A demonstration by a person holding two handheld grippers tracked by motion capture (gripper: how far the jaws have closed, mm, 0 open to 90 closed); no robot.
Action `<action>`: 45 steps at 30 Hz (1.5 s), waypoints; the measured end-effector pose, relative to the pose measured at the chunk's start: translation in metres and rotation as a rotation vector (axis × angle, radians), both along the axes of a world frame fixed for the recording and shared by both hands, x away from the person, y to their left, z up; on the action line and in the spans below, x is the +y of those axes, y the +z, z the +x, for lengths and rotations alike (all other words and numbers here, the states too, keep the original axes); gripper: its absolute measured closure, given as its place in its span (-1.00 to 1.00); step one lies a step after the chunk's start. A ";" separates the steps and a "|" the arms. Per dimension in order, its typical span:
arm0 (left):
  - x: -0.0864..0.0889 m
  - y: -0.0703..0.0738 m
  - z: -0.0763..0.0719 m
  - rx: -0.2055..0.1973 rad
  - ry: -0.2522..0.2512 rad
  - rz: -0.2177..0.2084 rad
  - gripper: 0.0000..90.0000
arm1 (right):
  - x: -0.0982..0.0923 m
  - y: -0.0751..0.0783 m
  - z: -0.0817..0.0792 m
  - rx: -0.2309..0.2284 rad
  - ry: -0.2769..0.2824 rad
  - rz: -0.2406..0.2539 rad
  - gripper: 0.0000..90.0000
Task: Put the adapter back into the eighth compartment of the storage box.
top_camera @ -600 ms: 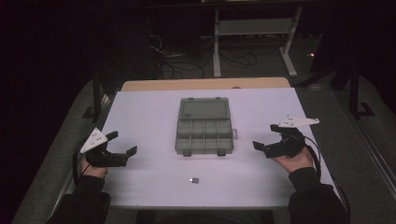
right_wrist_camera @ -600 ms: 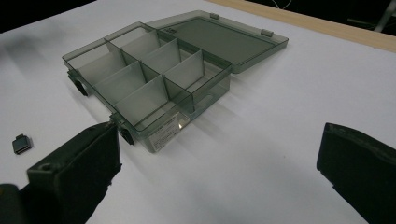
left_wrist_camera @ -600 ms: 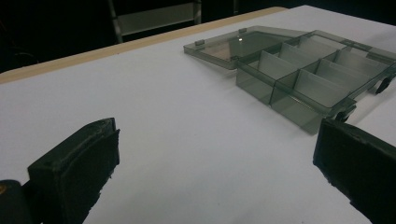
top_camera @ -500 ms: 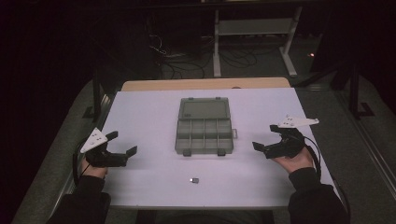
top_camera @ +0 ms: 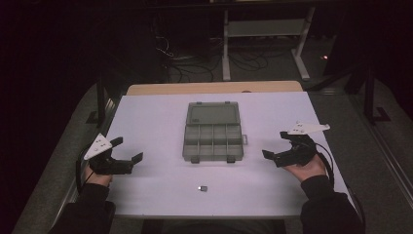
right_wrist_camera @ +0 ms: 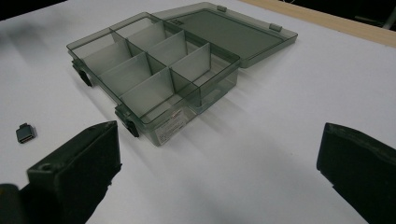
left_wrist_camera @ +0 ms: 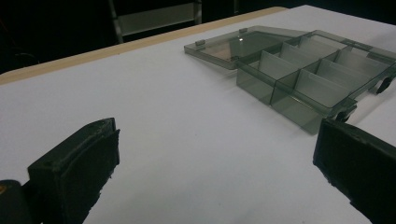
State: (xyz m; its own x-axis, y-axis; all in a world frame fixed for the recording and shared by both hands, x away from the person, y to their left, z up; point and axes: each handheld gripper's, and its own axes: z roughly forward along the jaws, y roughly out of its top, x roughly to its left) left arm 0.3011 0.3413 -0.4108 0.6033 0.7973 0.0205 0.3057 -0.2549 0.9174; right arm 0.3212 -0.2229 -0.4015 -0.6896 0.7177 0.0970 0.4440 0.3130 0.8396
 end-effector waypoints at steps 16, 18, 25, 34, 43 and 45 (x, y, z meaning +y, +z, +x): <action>0.000 -0.001 0.001 0.006 -0.006 -0.003 -1.00 | 0.016 0.008 -0.003 -0.021 0.044 -0.071 -1.00; 0.000 -0.001 0.001 0.006 -0.006 -0.003 -1.00 | 0.019 0.010 -0.003 -0.023 0.053 -0.077 -1.00; 0.000 -0.001 0.001 0.004 -0.006 -0.002 -1.00 | 0.028 0.012 -0.005 -0.022 0.085 -0.104 -1.00; 0.000 -0.001 0.001 0.006 -0.005 -0.001 -1.00 | 0.036 0.013 -0.006 -0.023 0.114 -0.122 -1.00; 0.000 -0.001 0.001 0.006 -0.005 0.000 -1.00 | 0.048 0.014 -0.006 -0.021 0.151 -0.133 -1.00; 0.000 -0.001 0.001 0.005 -0.005 0.000 -1.00 | 0.050 0.014 -0.007 -0.022 0.159 -0.137 -1.00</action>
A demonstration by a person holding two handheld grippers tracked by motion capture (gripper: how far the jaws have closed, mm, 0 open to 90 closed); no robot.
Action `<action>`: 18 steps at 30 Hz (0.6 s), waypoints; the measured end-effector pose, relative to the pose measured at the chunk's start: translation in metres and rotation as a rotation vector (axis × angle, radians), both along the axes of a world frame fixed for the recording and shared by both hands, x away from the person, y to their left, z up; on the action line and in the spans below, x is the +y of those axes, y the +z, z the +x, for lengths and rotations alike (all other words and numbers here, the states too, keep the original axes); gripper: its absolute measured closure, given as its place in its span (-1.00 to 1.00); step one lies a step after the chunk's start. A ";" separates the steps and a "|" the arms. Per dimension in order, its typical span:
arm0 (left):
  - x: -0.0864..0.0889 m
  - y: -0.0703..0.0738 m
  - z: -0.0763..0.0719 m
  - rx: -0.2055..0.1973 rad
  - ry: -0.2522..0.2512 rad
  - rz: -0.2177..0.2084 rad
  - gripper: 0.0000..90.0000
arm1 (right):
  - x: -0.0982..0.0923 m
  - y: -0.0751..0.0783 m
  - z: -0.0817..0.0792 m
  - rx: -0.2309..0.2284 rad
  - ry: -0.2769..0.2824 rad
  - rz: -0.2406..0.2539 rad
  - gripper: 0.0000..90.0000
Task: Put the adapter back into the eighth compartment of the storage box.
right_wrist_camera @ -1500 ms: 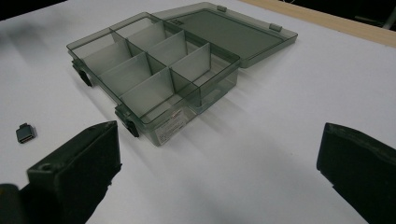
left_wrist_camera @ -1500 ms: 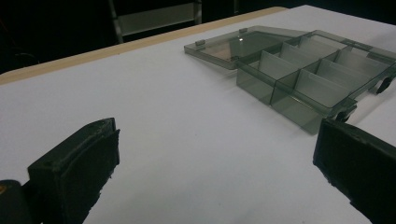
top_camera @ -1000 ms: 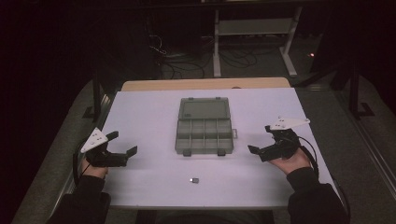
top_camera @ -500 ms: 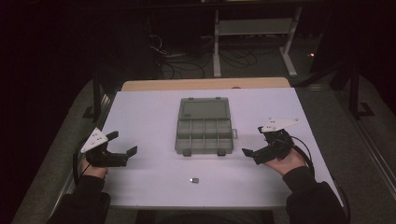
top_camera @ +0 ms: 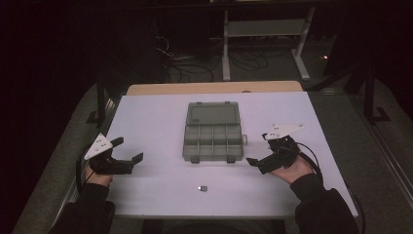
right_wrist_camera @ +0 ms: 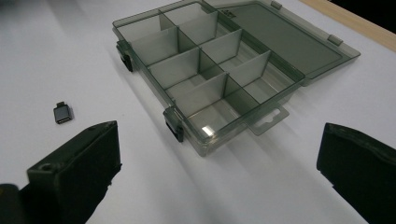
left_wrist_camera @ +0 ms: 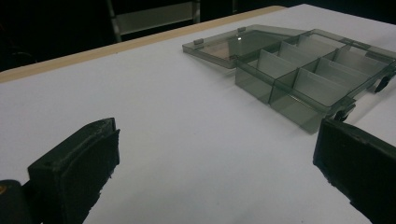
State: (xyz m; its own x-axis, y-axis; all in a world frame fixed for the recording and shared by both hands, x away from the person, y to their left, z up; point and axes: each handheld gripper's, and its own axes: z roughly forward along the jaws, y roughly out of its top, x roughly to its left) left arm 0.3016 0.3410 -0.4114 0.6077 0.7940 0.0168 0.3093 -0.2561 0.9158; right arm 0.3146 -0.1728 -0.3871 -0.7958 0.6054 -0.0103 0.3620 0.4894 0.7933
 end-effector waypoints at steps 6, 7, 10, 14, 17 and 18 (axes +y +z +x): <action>0.000 0.000 0.000 0.001 -0.001 0.001 -1.00 | 0.006 0.000 0.000 0.000 0.018 -0.008 -1.00; 0.000 0.000 0.000 0.001 -0.001 0.001 -1.00 | 0.012 0.000 0.000 0.002 0.031 -0.012 -1.00; 0.000 0.000 0.000 0.001 -0.001 0.002 -1.00 | 0.018 0.001 0.000 0.002 0.049 -0.019 -1.00; 0.000 0.000 0.000 0.001 -0.003 0.002 -1.00 | 0.026 0.001 -0.001 -0.001 0.065 -0.037 -1.00; 0.000 0.000 0.000 0.000 -0.003 0.002 -1.00 | 0.031 0.000 -0.001 0.001 0.078 -0.049 -1.00; 0.000 0.000 0.000 0.000 -0.003 0.002 -1.00 | 0.032 0.000 -0.001 0.002 0.082 -0.051 -1.00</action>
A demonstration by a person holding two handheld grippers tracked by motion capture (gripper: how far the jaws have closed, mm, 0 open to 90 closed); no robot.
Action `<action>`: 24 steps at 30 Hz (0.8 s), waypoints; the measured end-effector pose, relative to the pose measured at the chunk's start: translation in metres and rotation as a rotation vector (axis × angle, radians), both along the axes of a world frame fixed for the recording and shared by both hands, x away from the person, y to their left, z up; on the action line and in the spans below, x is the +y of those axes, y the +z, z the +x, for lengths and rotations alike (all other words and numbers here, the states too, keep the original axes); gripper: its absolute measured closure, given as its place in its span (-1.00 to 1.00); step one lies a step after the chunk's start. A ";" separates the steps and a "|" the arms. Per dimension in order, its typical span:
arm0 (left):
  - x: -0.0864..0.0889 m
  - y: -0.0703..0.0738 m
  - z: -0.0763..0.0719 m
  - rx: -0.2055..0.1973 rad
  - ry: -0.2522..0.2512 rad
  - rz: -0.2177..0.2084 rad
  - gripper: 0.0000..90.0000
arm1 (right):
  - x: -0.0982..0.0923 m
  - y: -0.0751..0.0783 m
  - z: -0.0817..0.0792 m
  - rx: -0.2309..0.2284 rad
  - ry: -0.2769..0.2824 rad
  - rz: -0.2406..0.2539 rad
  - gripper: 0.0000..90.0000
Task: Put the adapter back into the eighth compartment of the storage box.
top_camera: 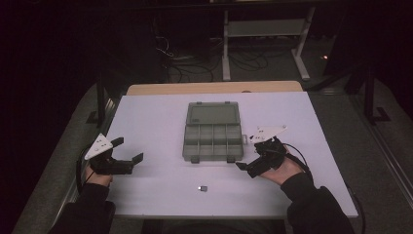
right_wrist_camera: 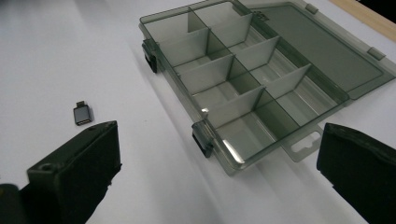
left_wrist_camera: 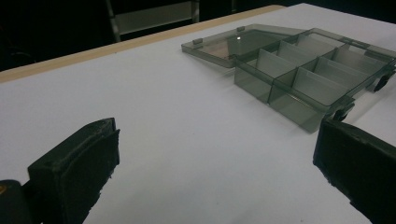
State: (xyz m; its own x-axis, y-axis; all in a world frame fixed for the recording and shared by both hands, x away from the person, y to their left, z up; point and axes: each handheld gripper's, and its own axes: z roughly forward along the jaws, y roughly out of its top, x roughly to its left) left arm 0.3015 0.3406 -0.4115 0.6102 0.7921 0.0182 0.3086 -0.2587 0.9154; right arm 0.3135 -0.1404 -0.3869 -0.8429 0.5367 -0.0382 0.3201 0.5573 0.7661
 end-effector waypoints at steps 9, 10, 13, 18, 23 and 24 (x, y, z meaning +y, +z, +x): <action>0.000 0.000 0.000 0.000 0.000 0.000 -1.00 | 0.008 0.001 0.000 0.008 0.023 -0.007 -1.00; 0.000 0.000 0.000 0.001 0.000 0.001 -1.00 | 0.010 0.001 0.000 0.013 0.028 -0.011 -1.00; 0.000 0.000 0.000 0.001 0.000 0.000 -1.00 | 0.012 0.002 0.000 0.013 0.038 -0.015 -1.00; 0.000 0.000 0.000 0.000 -0.002 0.000 -1.00 | 0.019 0.003 0.000 0.017 0.059 -0.026 -1.00; 0.000 0.000 0.000 -0.001 -0.001 0.000 -1.00 | 0.021 0.003 0.000 0.020 0.065 -0.029 -1.00; 0.000 0.000 0.000 -0.001 -0.001 0.000 -1.00 | 0.025 0.003 0.000 0.028 0.078 -0.037 -1.00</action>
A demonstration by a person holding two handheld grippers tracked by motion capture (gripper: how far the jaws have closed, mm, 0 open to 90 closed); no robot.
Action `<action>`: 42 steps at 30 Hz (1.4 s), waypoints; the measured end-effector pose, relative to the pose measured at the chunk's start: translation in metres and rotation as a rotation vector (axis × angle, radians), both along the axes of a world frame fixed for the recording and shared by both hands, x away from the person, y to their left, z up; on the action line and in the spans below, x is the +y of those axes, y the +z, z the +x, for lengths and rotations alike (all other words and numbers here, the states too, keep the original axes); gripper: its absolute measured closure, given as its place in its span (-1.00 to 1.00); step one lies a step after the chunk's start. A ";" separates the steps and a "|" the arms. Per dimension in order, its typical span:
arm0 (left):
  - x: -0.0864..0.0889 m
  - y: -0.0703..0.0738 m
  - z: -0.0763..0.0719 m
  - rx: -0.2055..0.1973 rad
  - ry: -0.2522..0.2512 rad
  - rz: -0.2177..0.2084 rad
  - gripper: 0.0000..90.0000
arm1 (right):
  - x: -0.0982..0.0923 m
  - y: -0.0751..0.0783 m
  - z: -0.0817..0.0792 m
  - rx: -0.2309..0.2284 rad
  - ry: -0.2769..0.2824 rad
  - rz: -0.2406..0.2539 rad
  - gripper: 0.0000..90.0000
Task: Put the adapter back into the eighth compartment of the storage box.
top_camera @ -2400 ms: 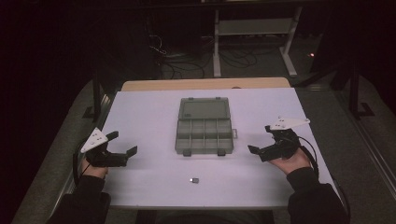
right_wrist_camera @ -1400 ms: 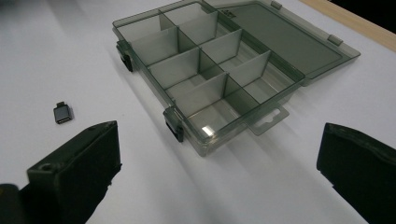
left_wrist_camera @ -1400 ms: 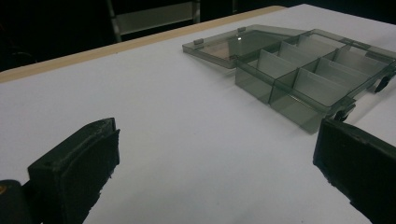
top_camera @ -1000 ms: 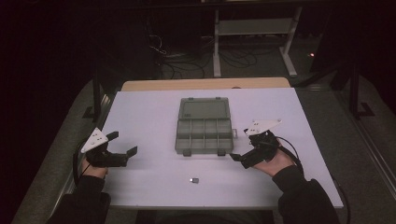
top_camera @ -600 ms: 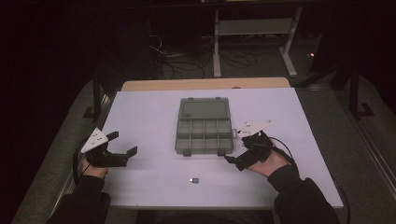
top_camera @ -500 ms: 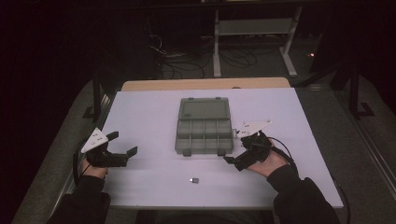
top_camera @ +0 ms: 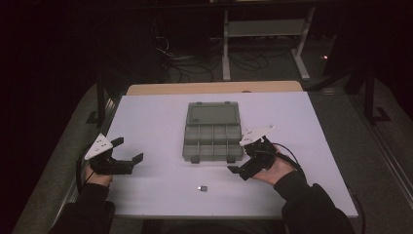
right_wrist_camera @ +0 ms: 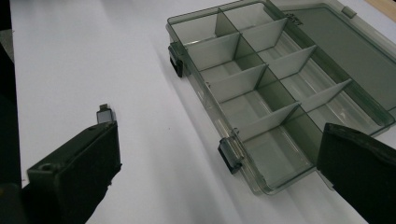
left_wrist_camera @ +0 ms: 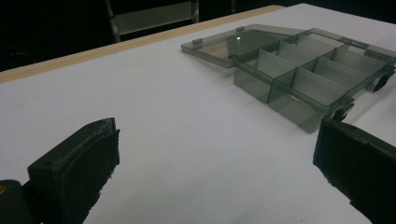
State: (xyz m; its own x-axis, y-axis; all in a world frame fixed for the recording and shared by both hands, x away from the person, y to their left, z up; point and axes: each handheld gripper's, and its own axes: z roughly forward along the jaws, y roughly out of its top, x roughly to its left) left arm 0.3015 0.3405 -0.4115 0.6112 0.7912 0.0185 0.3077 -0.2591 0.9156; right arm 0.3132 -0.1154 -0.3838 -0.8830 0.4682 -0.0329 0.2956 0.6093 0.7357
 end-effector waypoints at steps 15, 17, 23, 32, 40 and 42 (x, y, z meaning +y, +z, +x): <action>0.000 0.000 0.000 0.000 -0.002 0.002 -1.00 | 0.015 -0.003 -0.001 0.038 0.050 -0.023 -1.00; 0.000 0.000 0.000 0.000 -0.003 0.002 -1.00 | 0.018 -0.004 -0.001 0.044 0.058 -0.029 -1.00; -0.001 0.000 0.000 0.002 -0.006 0.000 -1.00 | 0.026 -0.008 -0.003 0.055 0.079 -0.057 -1.00; -0.001 0.000 0.000 0.002 -0.008 -0.001 -1.00 | 0.036 -0.010 -0.006 0.063 0.109 -0.075 -1.00; -0.001 0.000 0.000 0.001 -0.009 -0.001 -1.00 | 0.047 -0.016 -0.007 0.072 0.139 -0.105 -1.00; -0.001 0.000 0.000 0.002 -0.009 -0.001 -1.00 | 0.050 -0.017 -0.007 0.074 0.148 -0.109 -1.00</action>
State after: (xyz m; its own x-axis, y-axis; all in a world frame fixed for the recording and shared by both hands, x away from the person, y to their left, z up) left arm 0.3014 0.3397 -0.4117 0.6181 0.7859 0.0163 0.3072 -0.2606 0.9153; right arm 0.3060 -0.0658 -0.4010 -0.9438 0.3305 -0.0091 0.2478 0.7252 0.6424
